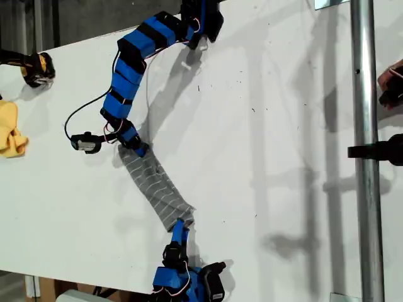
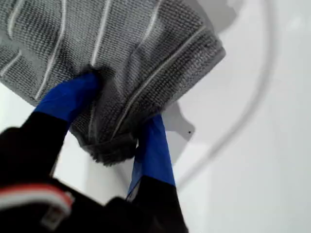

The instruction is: Grasp corners of a towel and fold twice.

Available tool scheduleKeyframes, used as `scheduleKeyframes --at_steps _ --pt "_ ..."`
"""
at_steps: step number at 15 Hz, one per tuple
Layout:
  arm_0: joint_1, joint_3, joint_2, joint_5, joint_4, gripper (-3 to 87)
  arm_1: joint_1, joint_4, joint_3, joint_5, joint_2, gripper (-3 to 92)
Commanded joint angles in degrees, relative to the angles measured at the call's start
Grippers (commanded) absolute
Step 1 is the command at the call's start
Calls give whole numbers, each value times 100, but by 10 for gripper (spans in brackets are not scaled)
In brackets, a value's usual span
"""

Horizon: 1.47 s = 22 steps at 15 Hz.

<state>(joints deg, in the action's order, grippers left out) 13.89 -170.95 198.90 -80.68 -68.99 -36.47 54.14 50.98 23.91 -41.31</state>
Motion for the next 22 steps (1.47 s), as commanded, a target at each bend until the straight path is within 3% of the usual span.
scheduleKeyframes --at_steps 1,4,8,14,19,22 --pt "70 70 44 9 9 231 167 176 -44 -97 -571 19" --pt "62 70 44 18 9 232 62 211 773 0 -1292 0" --pt "70 79 44 44 9 232 0 -176 3313 580 -3445 -1" --pt "44 97 44 88 18 233 237 -105 7154 1494 -6996 -1" --pt "53 114 44 132 141 231 905 1274 9343 3032 -10608 -1" --pt "70 132 44 193 211 229 1714 1397 9861 4342 -11197 -1"
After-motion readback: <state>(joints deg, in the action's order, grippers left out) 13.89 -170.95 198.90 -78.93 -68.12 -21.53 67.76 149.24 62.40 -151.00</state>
